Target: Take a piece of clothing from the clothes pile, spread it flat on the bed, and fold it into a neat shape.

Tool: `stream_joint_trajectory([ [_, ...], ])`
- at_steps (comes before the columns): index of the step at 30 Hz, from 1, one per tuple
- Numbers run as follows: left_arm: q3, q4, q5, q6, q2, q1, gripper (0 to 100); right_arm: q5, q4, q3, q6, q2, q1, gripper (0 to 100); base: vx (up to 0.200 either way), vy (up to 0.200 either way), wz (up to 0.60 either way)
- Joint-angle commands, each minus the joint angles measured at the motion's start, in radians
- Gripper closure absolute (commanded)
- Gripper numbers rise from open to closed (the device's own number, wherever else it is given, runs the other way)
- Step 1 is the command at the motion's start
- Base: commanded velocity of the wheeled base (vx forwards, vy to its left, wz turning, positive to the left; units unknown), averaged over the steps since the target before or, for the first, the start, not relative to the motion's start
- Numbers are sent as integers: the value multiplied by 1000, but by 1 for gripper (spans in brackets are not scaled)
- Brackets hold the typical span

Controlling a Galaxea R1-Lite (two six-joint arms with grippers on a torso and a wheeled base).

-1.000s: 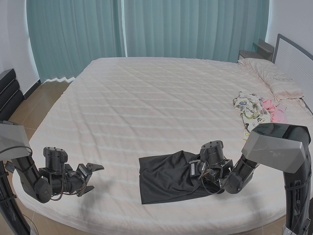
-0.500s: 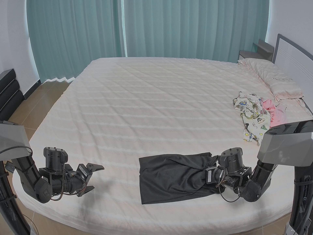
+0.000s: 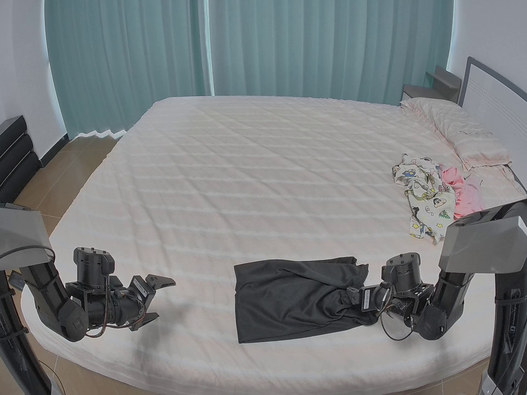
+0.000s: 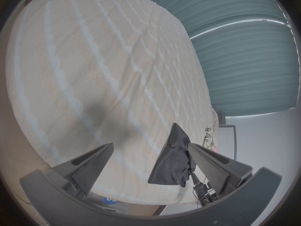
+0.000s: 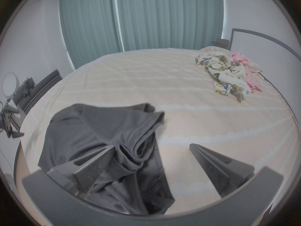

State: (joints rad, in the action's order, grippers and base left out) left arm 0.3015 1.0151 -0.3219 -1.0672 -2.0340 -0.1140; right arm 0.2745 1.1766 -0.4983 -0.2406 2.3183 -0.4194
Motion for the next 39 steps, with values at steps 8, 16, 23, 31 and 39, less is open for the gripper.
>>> stream_joint_trajectory([
  [8,-1,0,7,29,-14,-7,0,-11,17,23,-2,-119,-15,0,0,0,0],
  [16,-1,0,7,29,-14,-9,0,-1,12,-29,-3,3,-99,0,0,0,0],
  [23,-1,0,7,29,-14,-9,0,6,-89,-89,3,30,-76,0,0,0,0],
  [31,-1,0,9,29,-14,-9,0,23,-80,-6,11,7,-38,0,0,0,0],
  [39,-1,0,9,29,-14,-9,0,22,-64,107,15,-62,17,0,0,0,0],
])
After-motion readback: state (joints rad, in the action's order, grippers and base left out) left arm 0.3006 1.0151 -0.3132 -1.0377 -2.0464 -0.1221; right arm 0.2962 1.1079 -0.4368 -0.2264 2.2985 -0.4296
